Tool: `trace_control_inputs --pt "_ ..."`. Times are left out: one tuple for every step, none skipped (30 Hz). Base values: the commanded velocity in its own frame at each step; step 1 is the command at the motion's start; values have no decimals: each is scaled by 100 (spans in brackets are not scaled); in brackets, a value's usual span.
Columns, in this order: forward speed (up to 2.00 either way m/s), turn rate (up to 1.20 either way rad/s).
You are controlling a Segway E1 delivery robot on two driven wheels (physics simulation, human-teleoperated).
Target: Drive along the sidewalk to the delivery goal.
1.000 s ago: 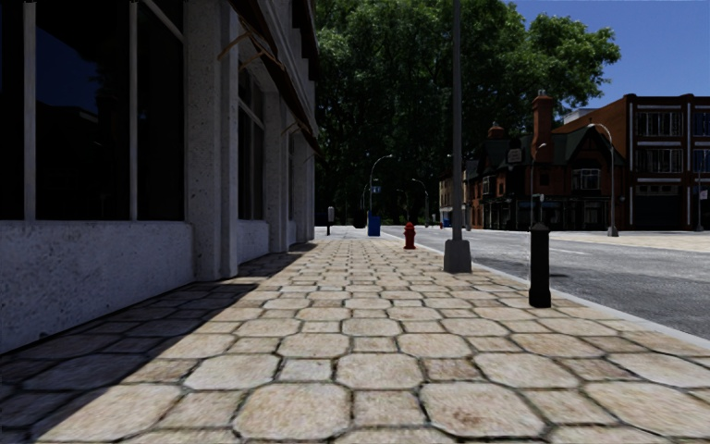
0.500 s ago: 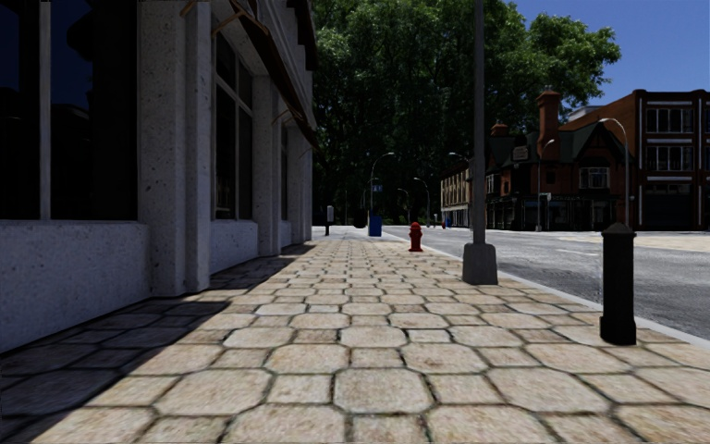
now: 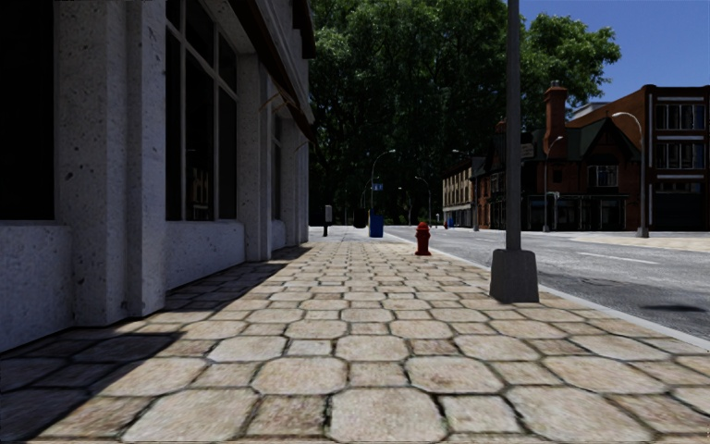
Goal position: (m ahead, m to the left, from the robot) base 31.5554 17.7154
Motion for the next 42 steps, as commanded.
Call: trace_control_inputs --pt "200 0" --pt "200 0" --pt "200 0" --pt "200 0" --pt "200 0" --pt "200 0" --pt "200 0" --pt "200 0" --pt "200 0" --pt "200 0" --pt "200 0" --pt "200 0" --pt "200 0" --pt "200 0" --pt "200 0" --pt "200 0" --pt "200 0" --pt "200 0" --pt "200 0" --pt "200 0" --pt "200 0" --pt "200 0" --pt "200 0" --pt "200 0" --pt "200 0" --pt "200 0" --pt "200 0" --pt "200 0" --pt "200 0" --pt "200 0" --pt "200 0" --pt "200 0" --pt "200 0" --pt "200 0" --pt "200 0" --pt "200 0" --pt "200 0" --pt "200 0" --pt "200 0" --pt "200 0" --pt "200 0" --pt "200 0"
